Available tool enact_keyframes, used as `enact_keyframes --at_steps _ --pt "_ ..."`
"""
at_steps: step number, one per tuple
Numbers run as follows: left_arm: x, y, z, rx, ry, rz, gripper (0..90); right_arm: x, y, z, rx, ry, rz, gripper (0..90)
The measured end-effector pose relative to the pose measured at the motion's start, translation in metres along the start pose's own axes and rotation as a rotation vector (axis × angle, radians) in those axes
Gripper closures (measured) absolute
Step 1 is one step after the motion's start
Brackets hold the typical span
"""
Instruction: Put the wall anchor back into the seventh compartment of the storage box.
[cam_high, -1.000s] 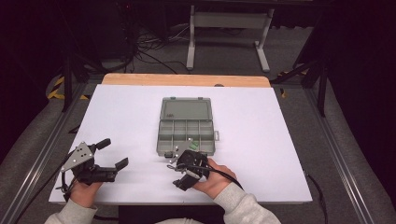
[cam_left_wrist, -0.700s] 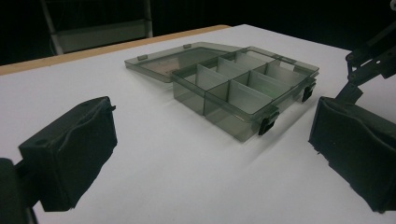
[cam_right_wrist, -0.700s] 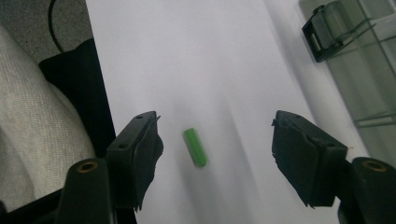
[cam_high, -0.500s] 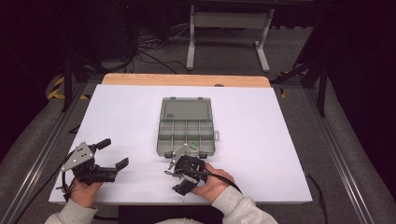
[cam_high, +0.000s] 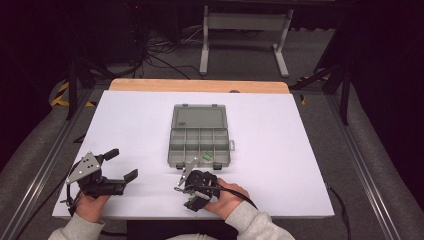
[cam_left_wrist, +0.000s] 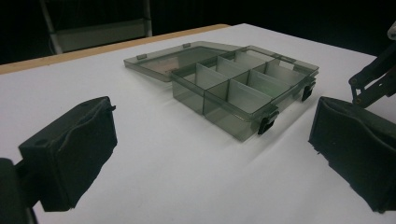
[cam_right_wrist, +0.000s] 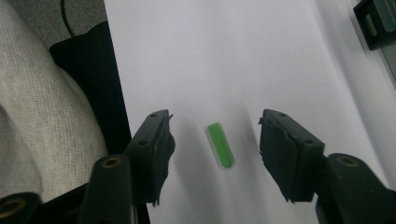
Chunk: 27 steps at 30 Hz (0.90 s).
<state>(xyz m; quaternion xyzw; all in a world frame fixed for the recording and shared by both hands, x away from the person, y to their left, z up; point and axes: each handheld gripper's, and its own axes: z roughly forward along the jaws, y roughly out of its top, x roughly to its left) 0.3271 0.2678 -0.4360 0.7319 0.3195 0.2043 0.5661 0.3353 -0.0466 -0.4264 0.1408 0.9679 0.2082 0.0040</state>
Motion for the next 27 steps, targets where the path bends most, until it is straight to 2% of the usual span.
enact_keyframes --at_steps 14,22,27 --pt "-0.0003 -0.0002 0.0005 0.001 -0.001 0.001 1.4 -0.001 -0.002 0.0027 0.008 -0.005 -0.021 65.2" --pt "-0.0006 -0.0002 0.0009 0.004 -0.002 0.001 1.4 -0.001 -0.0031 0.0034 0.031 -0.02 -0.044 82.7" --pt "-0.0005 -0.0001 0.0008 0.003 -0.002 0.002 1.4 -0.0021 -0.0035 0.0006 0.031 -0.019 -0.042 83.8"
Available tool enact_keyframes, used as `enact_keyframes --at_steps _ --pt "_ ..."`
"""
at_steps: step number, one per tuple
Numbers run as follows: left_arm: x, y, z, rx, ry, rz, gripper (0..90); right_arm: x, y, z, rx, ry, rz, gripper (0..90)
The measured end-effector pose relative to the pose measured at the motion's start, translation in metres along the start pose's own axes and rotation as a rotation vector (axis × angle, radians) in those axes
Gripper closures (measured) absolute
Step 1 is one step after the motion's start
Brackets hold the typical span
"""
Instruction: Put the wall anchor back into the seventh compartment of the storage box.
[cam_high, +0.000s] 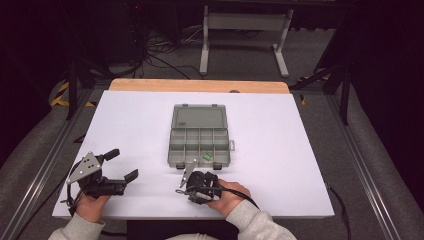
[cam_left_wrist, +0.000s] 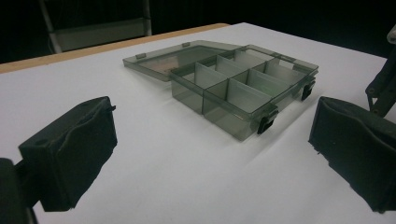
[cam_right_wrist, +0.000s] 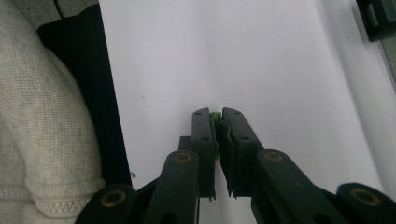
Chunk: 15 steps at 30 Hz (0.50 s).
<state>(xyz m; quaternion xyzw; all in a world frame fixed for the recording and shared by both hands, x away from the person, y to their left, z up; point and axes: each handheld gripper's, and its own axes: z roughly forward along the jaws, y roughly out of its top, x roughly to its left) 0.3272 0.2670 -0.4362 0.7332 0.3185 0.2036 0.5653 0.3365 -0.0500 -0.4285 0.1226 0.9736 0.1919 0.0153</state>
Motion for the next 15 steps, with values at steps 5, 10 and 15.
enact_keyframes --at_steps 5,10,15 --pt "0.0 0.0 0.0 0.001 0.0 -0.002 1.4 -0.004 0.0 -0.013 -0.032 -0.011 0.006 83.8" --pt "0.0 0.0 0.0 -0.003 0.004 -0.007 1.4 -0.008 0.0 -0.025 -0.058 -0.014 0.015 83.8" --pt "0.0 0.0 0.0 -0.001 0.003 -0.007 1.4 -0.011 0.001 -0.033 -0.075 -0.027 0.015 83.8"
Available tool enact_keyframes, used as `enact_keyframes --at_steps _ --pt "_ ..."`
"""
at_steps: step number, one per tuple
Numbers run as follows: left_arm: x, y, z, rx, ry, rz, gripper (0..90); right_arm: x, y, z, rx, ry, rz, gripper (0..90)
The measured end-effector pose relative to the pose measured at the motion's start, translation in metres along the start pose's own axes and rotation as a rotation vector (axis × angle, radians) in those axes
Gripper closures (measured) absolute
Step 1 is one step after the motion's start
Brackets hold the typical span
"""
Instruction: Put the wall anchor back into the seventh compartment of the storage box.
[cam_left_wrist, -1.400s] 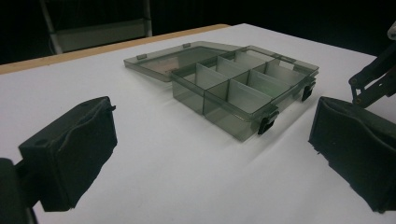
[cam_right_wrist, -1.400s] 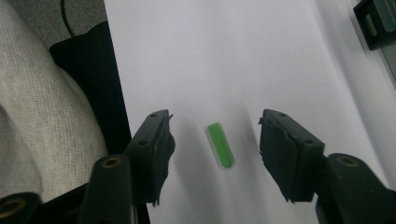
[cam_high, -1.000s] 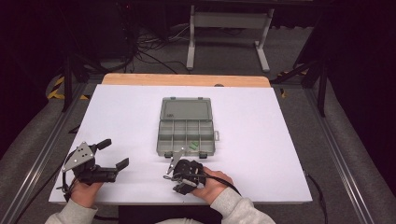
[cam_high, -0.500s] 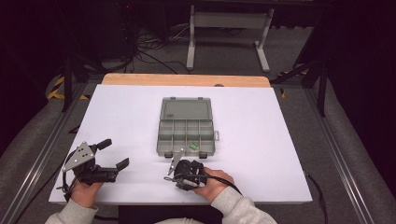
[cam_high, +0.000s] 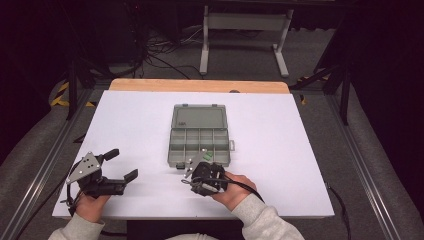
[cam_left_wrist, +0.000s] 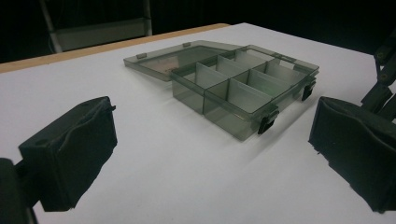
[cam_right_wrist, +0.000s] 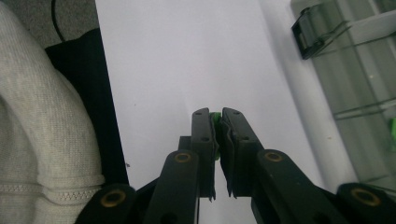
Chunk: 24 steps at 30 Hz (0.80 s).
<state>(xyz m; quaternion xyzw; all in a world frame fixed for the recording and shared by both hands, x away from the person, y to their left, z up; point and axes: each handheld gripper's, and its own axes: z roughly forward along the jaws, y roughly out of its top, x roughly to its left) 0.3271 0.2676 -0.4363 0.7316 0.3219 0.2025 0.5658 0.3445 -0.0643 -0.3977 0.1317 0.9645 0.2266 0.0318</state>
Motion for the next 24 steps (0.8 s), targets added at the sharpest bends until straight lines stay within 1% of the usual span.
enact_keyframes --at_steps 1,3,5,12,15,16,17,18,24 --pt "0.0 0.0 0.0 0.0 0.0 0.0 1.4 -0.003 0.001 -0.004 -0.016 -0.01 -0.008 83.8" --pt "0.0 0.0 0.0 0.0 0.0 0.0 1.4 -0.004 0.001 -0.006 -0.019 -0.014 -0.007 83.8" --pt "0.0 0.0 0.0 0.0 0.0 0.0 1.4 -0.007 0.001 -0.012 -0.029 -0.017 0.009 83.8" --pt "0.0 0.0 0.0 -0.003 0.002 0.0 1.4 -0.016 0.002 -0.022 -0.052 -0.035 0.021 83.8" --pt "0.0 0.0 0.0 -0.003 0.002 0.001 1.4 -0.021 0.002 -0.028 -0.074 -0.05 0.034 83.8" --pt "0.0 0.0 0.0 -0.009 0.004 0.0 1.4 -0.023 0.002 -0.029 -0.086 -0.052 0.04 83.8" --pt "0.001 0.0 0.0 -0.006 0.003 -0.001 1.4 -0.025 0.001 -0.031 -0.096 -0.056 0.051 83.8" --pt "0.001 0.0 0.0 -0.006 0.003 -0.001 1.4 -0.025 0.001 -0.031 -0.096 -0.056 0.051 83.8" --pt "0.0 0.0 0.0 -0.007 0.002 0.0 1.4 -0.039 0.001 -0.04 -0.119 -0.097 0.082 83.8"
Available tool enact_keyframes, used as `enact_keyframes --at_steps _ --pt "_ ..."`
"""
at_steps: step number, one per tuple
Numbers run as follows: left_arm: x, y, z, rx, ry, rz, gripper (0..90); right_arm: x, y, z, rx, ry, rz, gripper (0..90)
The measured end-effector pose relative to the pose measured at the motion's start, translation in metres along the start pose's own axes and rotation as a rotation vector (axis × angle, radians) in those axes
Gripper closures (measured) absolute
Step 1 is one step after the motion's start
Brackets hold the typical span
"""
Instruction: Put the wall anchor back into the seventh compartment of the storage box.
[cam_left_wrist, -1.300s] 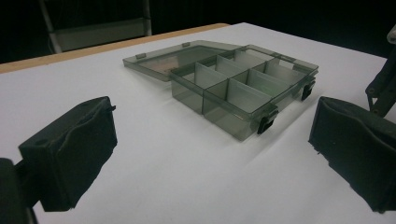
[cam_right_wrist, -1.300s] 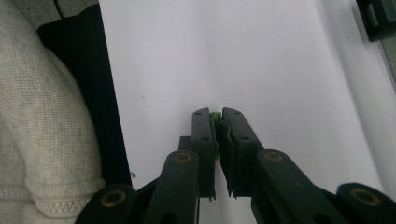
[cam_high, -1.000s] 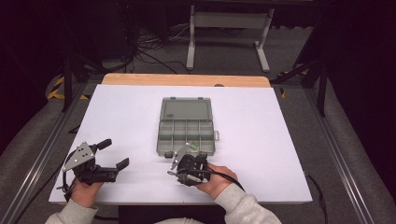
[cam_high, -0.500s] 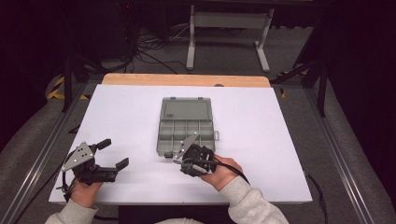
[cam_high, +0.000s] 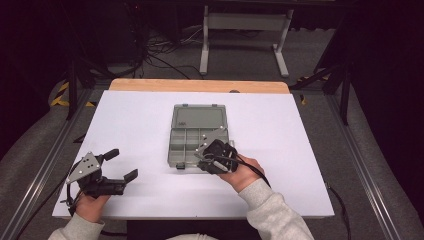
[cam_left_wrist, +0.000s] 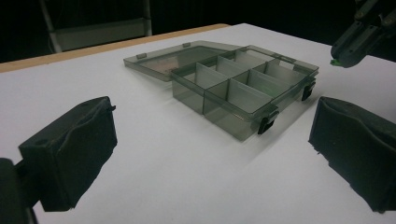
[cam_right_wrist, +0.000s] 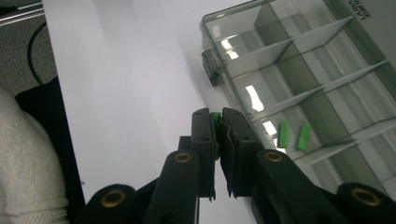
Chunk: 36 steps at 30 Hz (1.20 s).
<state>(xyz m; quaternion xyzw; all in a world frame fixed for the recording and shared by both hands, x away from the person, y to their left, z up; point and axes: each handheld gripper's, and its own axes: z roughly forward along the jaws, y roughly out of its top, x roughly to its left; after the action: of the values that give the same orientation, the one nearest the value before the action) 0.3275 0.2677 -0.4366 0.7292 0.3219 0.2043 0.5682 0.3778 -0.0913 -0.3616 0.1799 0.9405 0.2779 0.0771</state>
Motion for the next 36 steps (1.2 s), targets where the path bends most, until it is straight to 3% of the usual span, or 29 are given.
enact_keyframes --at_steps 18,36 --pt "0.001 0.0 0.0 0.003 -0.002 0.0 1.4 -0.029 0.005 0.0 -0.015 -0.052 0.064 83.8" --pt "0.001 0.0 0.0 0.001 0.0 -0.005 1.4 -0.051 0.005 0.006 0.004 -0.079 0.105 83.9"
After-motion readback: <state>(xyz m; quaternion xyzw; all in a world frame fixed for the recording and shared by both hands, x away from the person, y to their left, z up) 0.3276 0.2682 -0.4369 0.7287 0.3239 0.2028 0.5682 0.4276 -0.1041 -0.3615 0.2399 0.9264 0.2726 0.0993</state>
